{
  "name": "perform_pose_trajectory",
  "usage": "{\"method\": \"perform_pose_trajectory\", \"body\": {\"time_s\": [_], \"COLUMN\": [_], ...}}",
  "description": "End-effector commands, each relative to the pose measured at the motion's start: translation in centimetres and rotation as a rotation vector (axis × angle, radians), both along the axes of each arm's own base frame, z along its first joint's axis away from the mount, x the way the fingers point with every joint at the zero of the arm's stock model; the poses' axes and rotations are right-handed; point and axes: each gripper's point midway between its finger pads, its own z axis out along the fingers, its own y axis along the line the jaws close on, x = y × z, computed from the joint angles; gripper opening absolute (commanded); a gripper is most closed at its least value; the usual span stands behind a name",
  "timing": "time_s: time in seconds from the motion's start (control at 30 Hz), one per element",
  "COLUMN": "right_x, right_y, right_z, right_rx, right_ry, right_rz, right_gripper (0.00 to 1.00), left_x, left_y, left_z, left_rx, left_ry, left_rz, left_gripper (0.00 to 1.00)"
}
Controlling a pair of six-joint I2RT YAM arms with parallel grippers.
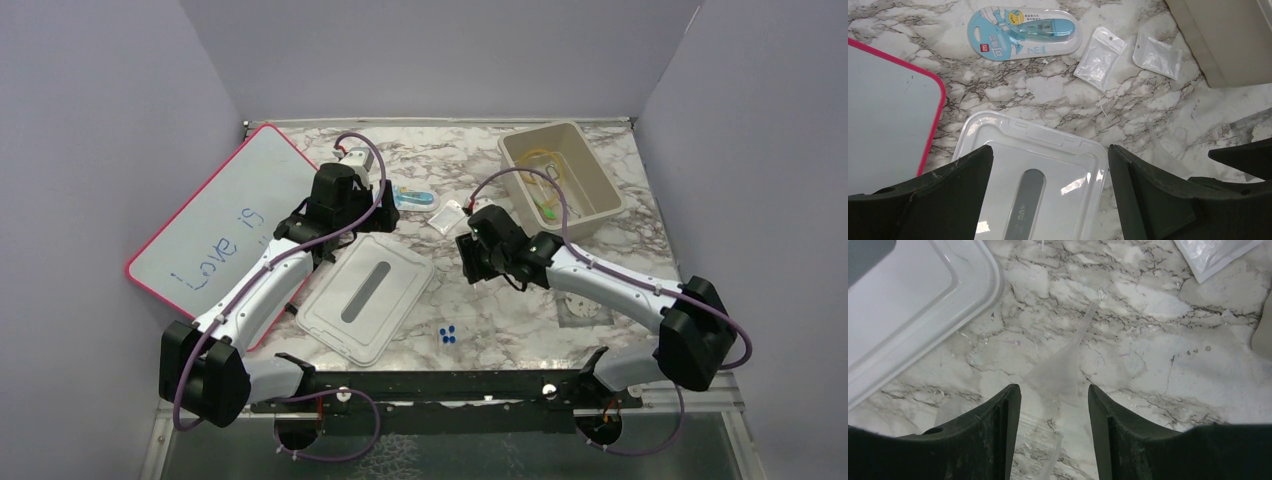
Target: Organize the chemistry lab equipment
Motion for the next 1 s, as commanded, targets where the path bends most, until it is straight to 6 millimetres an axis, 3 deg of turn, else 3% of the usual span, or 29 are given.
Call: {"method": "perform_pose_trajectory", "body": {"time_s": [0.0, 0.13, 0.3, 0.6, 0.83, 0.97], "right_x": [-2.3, -2.7, -1.4, 2.1, 2.9, 3.4], "right_y": [-1.5, -2.4, -3.1, 0.0, 0.6, 0.4], "right_z": [-1.6, -3.0, -4.9, -5.4, -3.4, -0.8], "right_rx": [-0.035, -0.069, -0.152, -0.09, -0.013, 0.033], "right_ry": [0.064, 0.084, 0.072, -0.055, -0.141, -0.203], "right_rz": [0.044, 0.025, -0.024, 0.025, 0.011, -0.03], "right_gripper": [0.56, 0.55, 0.52, 0.36, 0.07, 0.01], "left_x": [0.1, 0.2, 0.1, 0.2, 0.2, 0.2], "left_y": [-0.2, -0.2, -0.2, -0.1, -0.1, -0.1], "left_z": [0.4, 0.4, 0.4, 0.2, 0.3, 0.3], "left_rx": [-0.02, -0.023, -0.023, -0.013, -0.015, -0.016], "left_ry": [-0.016, -0.015, -0.014, -0.013, -0.013, -0.015], "left_rz": [-0.006, -0.009, -0.01, -0.004, -0.005, -0.005], "left_gripper": [0.88, 0.88, 0.88, 0.88, 0.88, 0.88]}}
